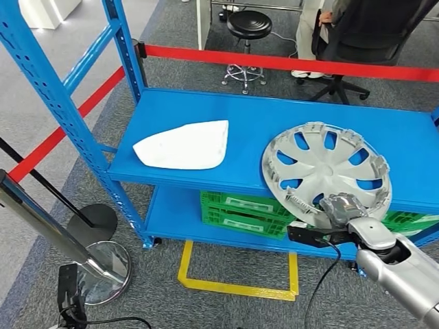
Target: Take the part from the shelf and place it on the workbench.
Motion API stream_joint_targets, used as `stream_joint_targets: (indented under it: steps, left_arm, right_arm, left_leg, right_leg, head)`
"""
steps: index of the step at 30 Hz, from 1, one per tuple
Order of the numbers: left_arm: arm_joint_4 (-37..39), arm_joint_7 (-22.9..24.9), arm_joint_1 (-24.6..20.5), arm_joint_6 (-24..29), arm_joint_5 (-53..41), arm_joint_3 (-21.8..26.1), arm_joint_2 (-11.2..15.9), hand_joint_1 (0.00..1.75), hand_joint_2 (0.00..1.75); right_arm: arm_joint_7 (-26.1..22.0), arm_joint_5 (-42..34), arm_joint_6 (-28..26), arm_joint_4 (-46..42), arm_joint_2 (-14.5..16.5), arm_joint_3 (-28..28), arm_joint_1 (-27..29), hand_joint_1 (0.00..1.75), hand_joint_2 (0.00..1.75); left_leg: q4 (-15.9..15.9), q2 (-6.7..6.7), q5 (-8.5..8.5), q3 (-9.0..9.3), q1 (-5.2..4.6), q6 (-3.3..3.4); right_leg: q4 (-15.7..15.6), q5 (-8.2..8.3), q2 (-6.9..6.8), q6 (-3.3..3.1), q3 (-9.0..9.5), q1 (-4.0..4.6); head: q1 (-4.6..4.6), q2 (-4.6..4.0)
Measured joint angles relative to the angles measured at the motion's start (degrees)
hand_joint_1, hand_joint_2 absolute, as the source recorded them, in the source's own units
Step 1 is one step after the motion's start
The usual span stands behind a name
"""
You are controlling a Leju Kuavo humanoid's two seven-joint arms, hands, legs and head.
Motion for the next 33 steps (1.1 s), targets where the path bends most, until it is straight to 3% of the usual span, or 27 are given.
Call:
stream_joint_targets:
  steps: [3, 5, 9, 11, 13, 14, 15, 16, 18, 19, 21, 24, 26, 28, 29, 30, 31, 33]
  left_arm:
    - [0.0, -0.1, 0.0, 0.0, 0.0, 0.1, -0.1, 0.00, 0.00]
    - [0.0, -0.2, 0.0, 0.0, 0.0, 0.3, 0.0, 0.00, 0.00]
    - [0.0, -0.8, 0.3, 0.0, 0.0, 0.4, 0.0, 0.00, 0.00]
    - [0.0, -1.0, 0.4, 0.0, 0.0, 0.5, 0.0, 0.00, 0.00]
    - [0.0, -1.1, 0.6, 0.1, 0.1, 0.7, 0.0, 0.00, 0.00]
    - [0.0, -1.2, 0.8, 0.1, 0.1, 0.9, 0.0, 0.00, 0.00]
    - [0.0, -1.3, 0.9, 0.1, 0.1, 1.1, 0.0, 0.00, 0.00]
    - [0.0, -1.4, 1.0, 0.1, 0.1, 1.3, 0.0, 0.00, 0.00]
    - [0.0, -1.7, 1.2, 0.2, 0.2, 1.7, 0.0, 0.00, 0.00]
    - [0.0, -1.9, 1.3, 0.3, 0.1, 2.0, 0.0, 0.00, 0.00]
    - [0.0, -2.1, 1.6, 0.5, 0.0, 2.4, -0.1, 0.00, 0.00]
    - [0.0, -2.4, 2.0, 0.6, -0.6, 3.2, -0.5, 0.00, 0.00]
    - [0.0, -2.5, 2.1, 0.7, -0.9, 3.5, -0.7, 0.00, 0.00]
    - [0.0, -2.5, 2.0, 0.7, -1.2, 3.8, -0.9, 0.00, 0.00]
    - [0.0, -2.6, 2.0, 0.7, -1.2, 4.0, -1.0, 0.00, 0.00]
    - [0.0, -2.6, 2.1, 0.7, -1.3, 4.1, -1.0, 0.00, 0.00]
    - [0.0, -2.6, 2.1, 0.7, -1.5, 4.2, -1.2, 0.00, 0.00]
    - [0.0, -2.6, 2.1, 0.7, -1.8, 4.5, -1.4, 0.00, 0.00]
  right_arm:
    - [-0.1, -0.3, -0.9, -0.6, 0.0, -0.4, 0.0, 1.75, 1.75]
    - [0.0, -0.7, -1.7, -1.9, -0.2, -1.1, -0.1, 1.75, 1.75]
    - [0.6, -1.2, -4.1, -6.6, -1.1, -3.1, 0.4, 1.75, 1.75]
    - [1.2, -1.1, -6.0, -9.7, -1.6, -4.6, 0.8, 1.75, 1.75]
    - [1.8, -0.8, -8.3, -13.0, -2.1, -6.3, 1.6, 1.75, 1.75]
    - [2.1, -0.6, -9.6, -14.8, -2.3, -7.1, 2.4, 1.75, 1.75]
    - [2.4, -0.3, -10.9, -16.5, -2.6, -8.1, 3.3, 1.75, 1.75]
    - [2.7, 0.2, -12.4, -18.3, -2.8, -9.2, 4.5, 1.75, 1.75]
    - [3.1, 1.7, -16.3, -22.3, -2.9, -12.2, 7.5, 1.75, 1.75]
    - [3.1, 2.6, -18.4, -24.5, -2.9, -14.1, 9.2, 1.75, 1.75]
    - [2.9, 4.6, -21.8, -28.8, -2.7, -17.9, 13.0, 1.75, 1.75]
    - [1.9, 6.5, -25.2, -34.2, -1.5, -23.0, 18.3, 1.75, 1.75]
    - [1.3, 7.1, -26.5, -36.9, -0.6, -25.7, 20.6, 1.75, 1.75]
    - [0.9, 7.3, -27.2, -38.6, 0.2, -27.3, 22.3, 1.75, 1.75]
    - [0.6, 7.2, -27.4, -39.1, 0.6, -27.9, 23.0, 1.75, 1.75]
    - [0.1, 7.1, -27.5, -39.5, 1.0, -28.4, 23.6, 1.75, 1.75]
    - [-0.5, 6.8, -27.6, -39.9, 1.3, -28.9, 24.1, 1.75, 1.75]
    - [-2.0, 5.2, -28.0, -40.5, 2.1, -30.3, 24.9, 1.75, 1.75]
  left_leg:
    - [0.0, -0.07, -0.29, 0.28, 0.00, -0.47]
    - [0.2, -0.06, -0.33, 0.11, -0.20, -1.07]
    - [1.0, 0.03, -0.94, -0.37, -0.15, -2.25]
    - [5.6, 0.07, -3.84, -2.33, -0.12, -2.64]
    - [13.1, 0.07, -7.19, -5.82, -0.13, -2.77]
    - [15.5, 0.07, -7.73, -7.00, -0.14, -2.74]
    - [16.0, 0.07, -7.18, -7.30, -0.14, -2.62]
    - [14.3, 0.07, -5.56, -6.53, -0.16, -2.40]
    - [7.2, 0.07, -1.65, -3.13, -0.33, -1.74]
    - [3.8, 0.07, -0.57, -1.57, -0.44, -1.45]
    - [0.7, 0.04, -0.30, -0.22, -0.66, -1.13]
    - [-0.1, 0.03, -0.14, -0.03, -0.50, -0.58]
    - [-0.5, 0.08, 0.08, 0.18, -0.26, -0.08]
    - [-0.5, 0.09, 0.10, 0.18, -0.28, 0.07]
    - [-0.5, 0.09, 0.10, 0.19, -0.29, 0.07]
    - [-0.4, 0.08, 0.09, 0.21, -0.28, 0.06]
    - [-0.4, 0.06, 0.07, 0.26, -0.26, 0.03]
    - [-0.4, 0.01, -0.05, 0.46, -0.19, -0.21]
  right_leg:
    - [-10.2, 5.48, -0.01, -0.09, 4.85, -0.11]
    - [-14.7, 6.47, 0.06, -0.48, 7.13, 0.01]
    - [-15.3, 6.31, 0.14, -1.87, 7.34, -0.03]
    - [-15.5, 6.34, 0.07, -2.55, 7.53, -0.11]
    - [-15.4, 6.29, 0.06, -2.84, 7.56, 0.06]
    - [-15.4, 6.26, 0.07, -2.90, 7.59, 0.18]
    - [-15.4, 6.24, 0.08, -2.94, 7.64, 0.30]
    - [-15.4, 6.20, 0.09, -2.95, 7.74, 0.43]
    - [-15.4, 6.04, 0.07, -2.87, 7.96, 0.70]
    - [-15.3, 5.95, 0.04, -2.74, 7.96, 0.84]
    - [-15.2, 5.91, -0.05, -2.33, 7.76, 0.98]
    - [-14.9, 5.41, -0.09, -1.55, 7.21, 0.78]
    - [-10.8, 2.88, -0.02, -1.01, 5.24, 0.57]
    - [-3.1, -0.57, 0.01, -0.53, 1.80, 0.32]
    - [-0.2, -1.45, 0.00, -0.35, 0.41, 0.19]
    - [0.9, -1.31, 0.00, -0.19, -0.13, 0.06]
    - [-0.3, -0.16, -0.01, -0.10, 0.42, -0.08]
    - [-7.9, 3.53, -0.06, -0.03, 4.29, -0.35]
  head:
    - [0.03, 0.01]
    - [-0.02, 0.01]
    - [-0.15, 0.02]
    - [-0.25, 0.02]
    - [-0.28, 0.02]
    - [-0.27, 0.02]
    - [-0.27, 0.02]
    - [-0.28, 0.02]
    - [-0.25, 0.02]
    - [-0.22, 0.02]
    - [-0.19, 0.02]
    - [-0.14, 0.02]
    - [0.07, 0.02]
    - [0.23, 0.02]
    - [0.21, 0.01]
    - [0.22, 0.01]
    - [0.23, 0.01]
    - [0.23, 0.01]
